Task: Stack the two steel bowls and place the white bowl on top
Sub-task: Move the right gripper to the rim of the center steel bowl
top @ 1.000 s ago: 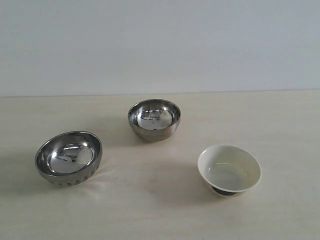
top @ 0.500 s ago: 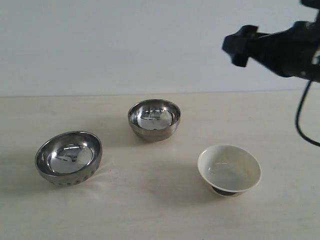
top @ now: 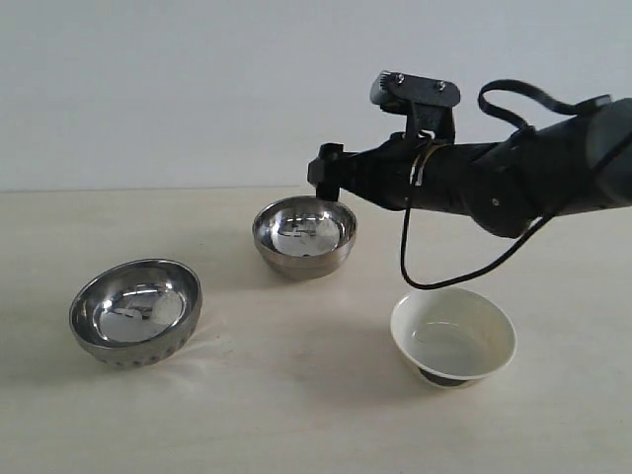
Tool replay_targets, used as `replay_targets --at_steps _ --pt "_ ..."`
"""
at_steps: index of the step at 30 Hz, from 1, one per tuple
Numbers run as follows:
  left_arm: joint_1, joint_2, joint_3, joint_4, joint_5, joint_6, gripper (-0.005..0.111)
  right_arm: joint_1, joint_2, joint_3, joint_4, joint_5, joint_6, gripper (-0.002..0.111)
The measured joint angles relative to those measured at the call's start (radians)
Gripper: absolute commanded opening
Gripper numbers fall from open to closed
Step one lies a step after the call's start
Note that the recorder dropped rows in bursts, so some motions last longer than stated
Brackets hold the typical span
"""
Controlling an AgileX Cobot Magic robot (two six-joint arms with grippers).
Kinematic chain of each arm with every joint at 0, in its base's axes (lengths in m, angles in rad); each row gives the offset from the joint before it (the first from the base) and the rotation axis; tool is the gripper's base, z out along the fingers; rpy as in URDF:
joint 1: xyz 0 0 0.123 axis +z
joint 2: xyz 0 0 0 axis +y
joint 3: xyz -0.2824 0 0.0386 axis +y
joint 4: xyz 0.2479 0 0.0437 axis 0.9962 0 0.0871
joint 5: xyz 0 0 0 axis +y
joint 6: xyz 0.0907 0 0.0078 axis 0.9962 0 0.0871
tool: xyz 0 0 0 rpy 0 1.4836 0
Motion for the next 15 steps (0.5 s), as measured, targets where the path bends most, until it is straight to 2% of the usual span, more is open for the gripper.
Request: replay_targets --at_steps 4,15 --pt "0.0 0.0 0.0 0.0 0.0 0.0 0.004 0.002 0.095 -0.065 0.065 0.018 0.0 0.104" --pt "0.0 0.0 0.0 0.0 0.0 0.0 0.004 0.027 0.274 -0.183 0.075 0.064 0.001 0.104"
